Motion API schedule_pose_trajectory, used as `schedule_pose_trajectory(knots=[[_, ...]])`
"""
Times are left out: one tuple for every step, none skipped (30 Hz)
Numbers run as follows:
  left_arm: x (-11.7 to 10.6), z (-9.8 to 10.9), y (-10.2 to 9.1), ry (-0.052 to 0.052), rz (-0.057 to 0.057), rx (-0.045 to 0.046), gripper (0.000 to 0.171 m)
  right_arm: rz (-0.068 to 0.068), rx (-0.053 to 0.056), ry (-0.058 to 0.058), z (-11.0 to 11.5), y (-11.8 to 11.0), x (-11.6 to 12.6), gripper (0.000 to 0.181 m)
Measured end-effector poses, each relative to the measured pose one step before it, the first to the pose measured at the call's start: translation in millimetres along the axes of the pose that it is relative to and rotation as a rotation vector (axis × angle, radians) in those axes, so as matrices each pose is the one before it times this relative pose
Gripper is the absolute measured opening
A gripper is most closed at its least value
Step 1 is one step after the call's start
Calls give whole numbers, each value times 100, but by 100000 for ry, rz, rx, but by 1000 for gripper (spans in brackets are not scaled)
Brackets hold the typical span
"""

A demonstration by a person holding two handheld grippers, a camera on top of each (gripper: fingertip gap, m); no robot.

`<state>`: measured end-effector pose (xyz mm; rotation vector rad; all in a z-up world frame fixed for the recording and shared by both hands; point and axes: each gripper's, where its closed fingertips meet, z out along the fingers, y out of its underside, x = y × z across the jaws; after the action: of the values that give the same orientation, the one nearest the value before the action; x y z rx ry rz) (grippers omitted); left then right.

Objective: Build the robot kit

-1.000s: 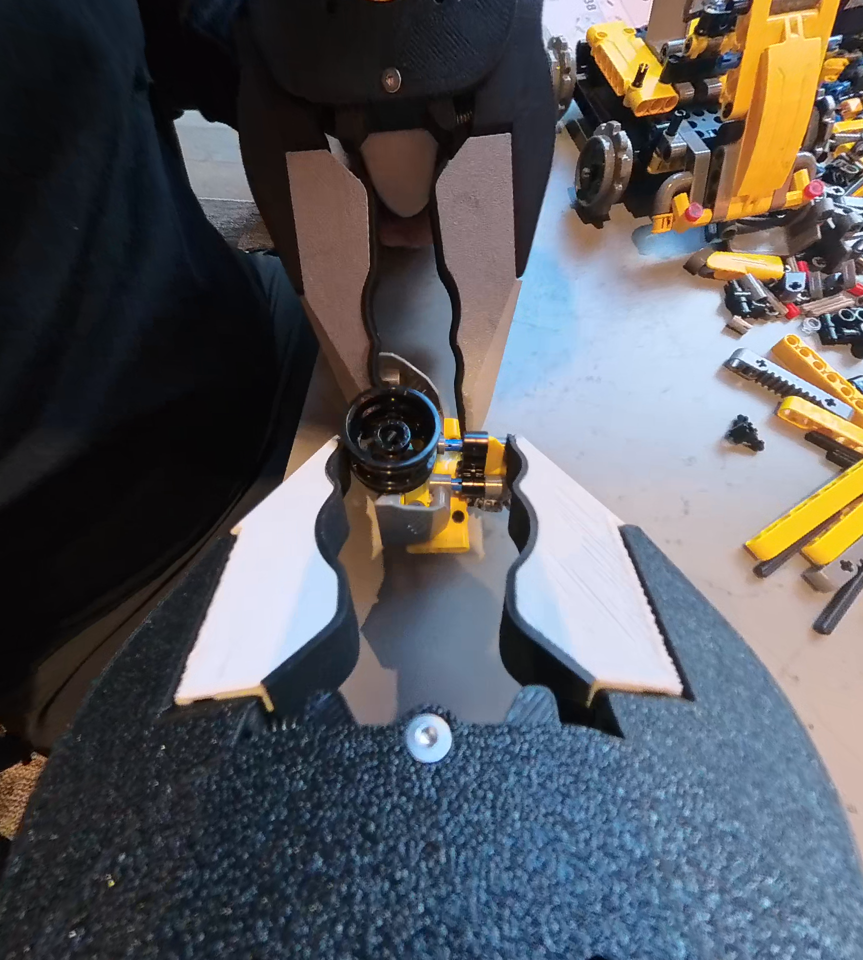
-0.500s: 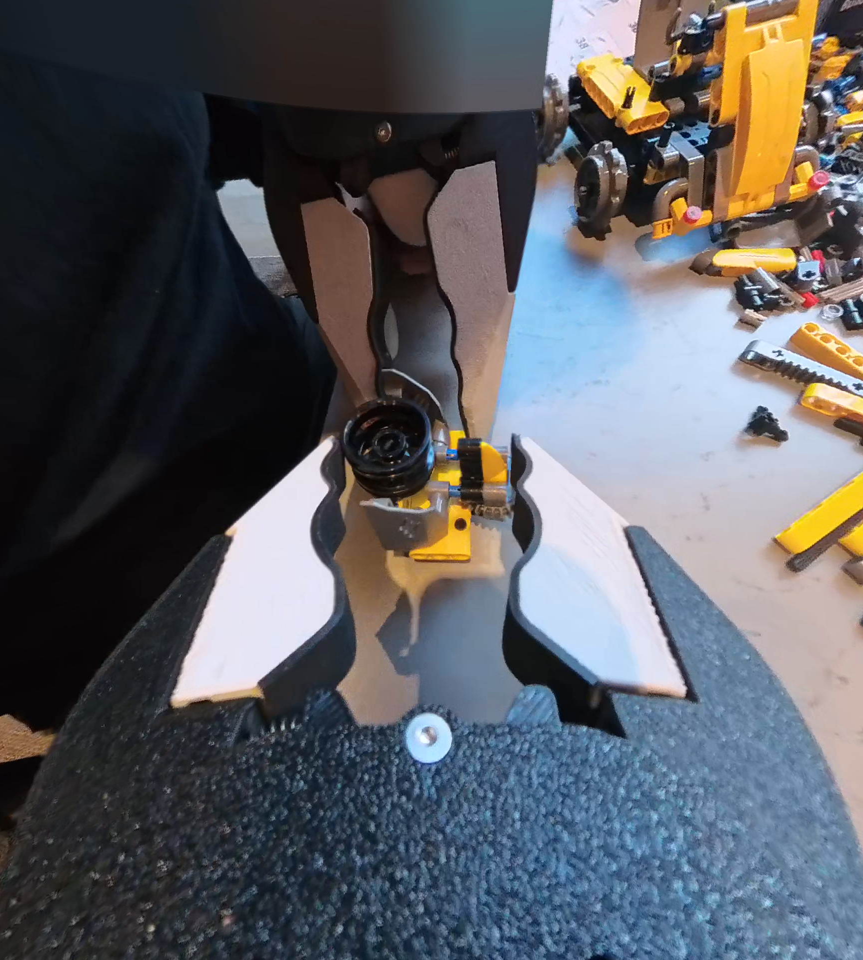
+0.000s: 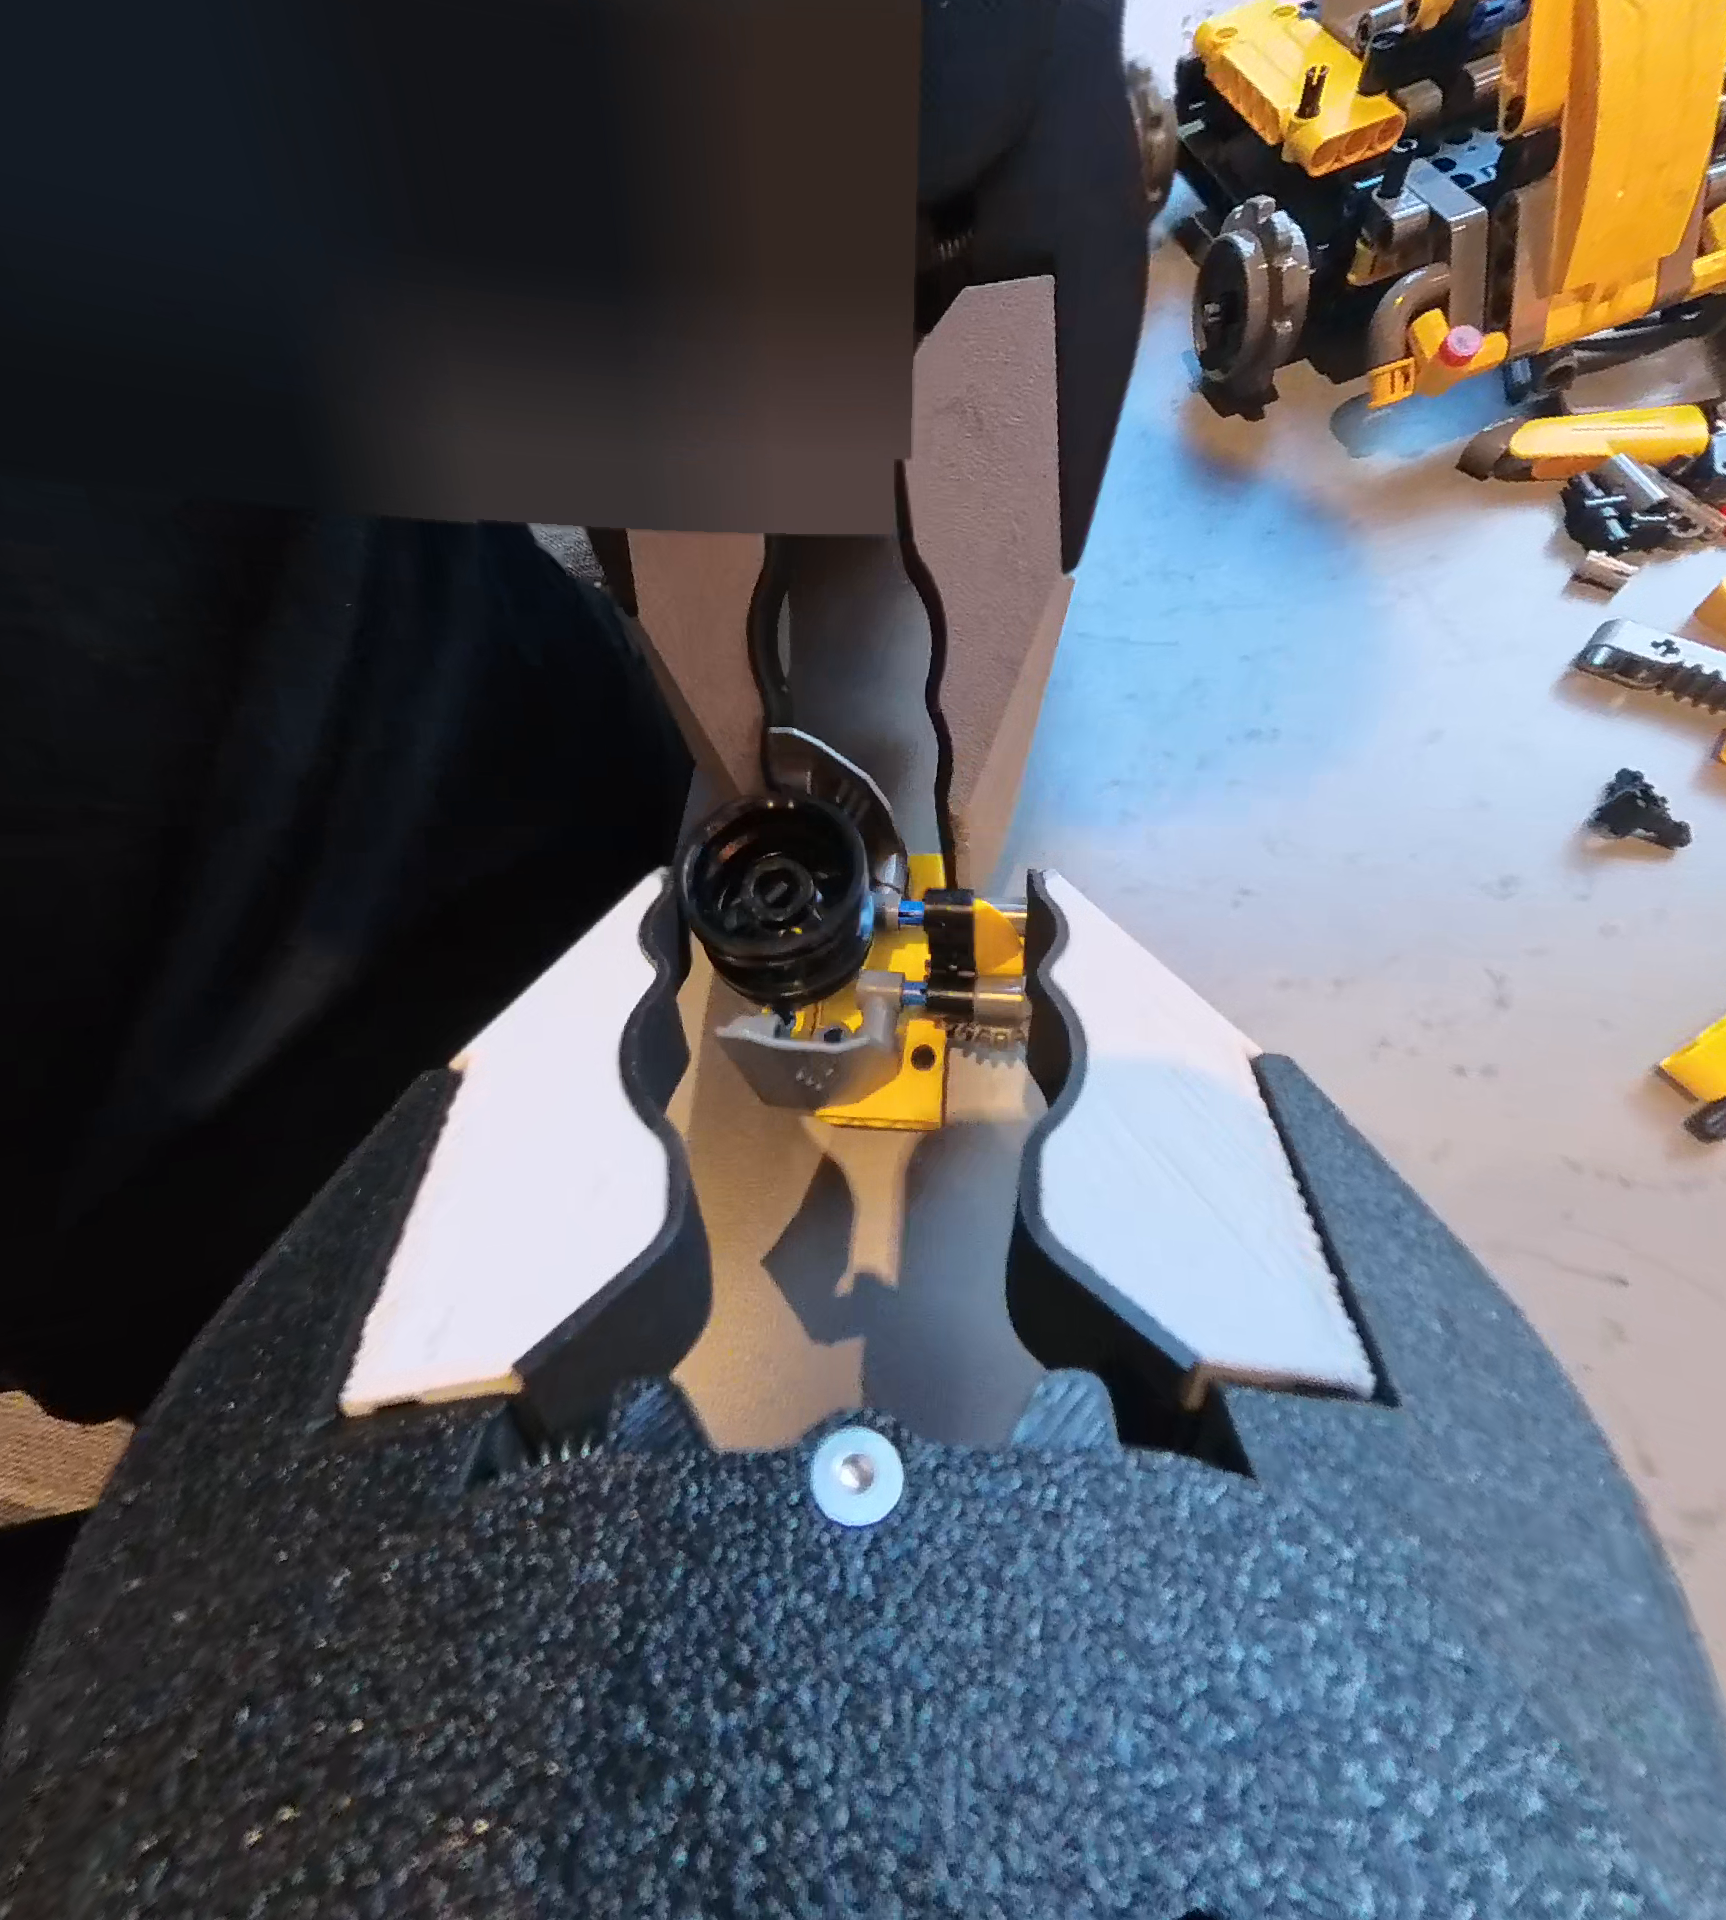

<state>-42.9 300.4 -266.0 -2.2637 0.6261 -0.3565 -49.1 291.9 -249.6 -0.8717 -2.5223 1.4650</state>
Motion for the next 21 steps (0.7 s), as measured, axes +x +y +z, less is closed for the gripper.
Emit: schedule_pose_trajectory(knots=[[0, -1, -36, 1223, -1764, -93, 30, -523, -331, 1122, 27, 63, 84, 63], [60, -11, -64, 2500, -3359, 320, 30, -813, -610, 1272, 85, 83, 81, 62], [96, -31, -47, 3302, -4124, 422, 30, -450, -536, 1091, 72, 62, 68, 62], [25, -33, -25, 2255, -2566, 696, 30, 480, -155, 483, 13, 38, 55, 62], [-5, -4, -32, 848, -598, 719, 30, 646, 62, 124, -8, 3, 20, 62], [7, 7, -4, -137, 462, 203, 30, -175, 6, 306, 3, 9, -2, 62], [7, 8, 18, -561, 631, -188, 30, -801, -64, 583, 4, 8, -13, 62], [15, 15, 22, -603, 598, -301, 30, -667, -20, 573, -1, 5, -19, 61], [11, 5, 22, -350, 275, -248, 30, -266, 105, 494, 14, -14, -12, 61], [4, -9, 15, 74, -373, -216, 30, 4, 170, 446, 8, -23, 3, 61], [6, -10, 12, 381, -815, -71, 30, 300, 243, 283, 11, -38, -5, 61], [23, -8, 16, 669, -1028, 63, 30, 408, 269, 97, 17, -50, -8, 61], [12, 3, -13, 357, -690, 336, 30, 265, 164, -31, 4, -19, -17, 61], [22, 21, -10, 211, -274, 317, 30, 18, 57, -73, 4, -8, -11, 60], [3, 15, -1, -144, 14, 124, 30, -28, 5, -102, 0, -1, -12, 60], [5, 11, -6, -440, 216, -81, 30, -135, 12, 17, 4, -1, -2, 60], [-4, 15, 9, -564, 255, -108, 30, -284, 7, 195, 1, -4, -4, 60], [-3, 19, -3, -492, 196, -56, 30, -316, -11, 256, 8, 6, -5, 60], [-4, 15, 10, -245, -228, 113, 30, -185, 38, 283, -1, -9, 15, 60], [-16, 9, -22, -42, -704, 299, 30, 19, 146, 351, 6, -16, 40, 59], [-25, 2, -15, -161, -432, 587, 30, 138, 195, 470, 8, -36, 55, 59]])
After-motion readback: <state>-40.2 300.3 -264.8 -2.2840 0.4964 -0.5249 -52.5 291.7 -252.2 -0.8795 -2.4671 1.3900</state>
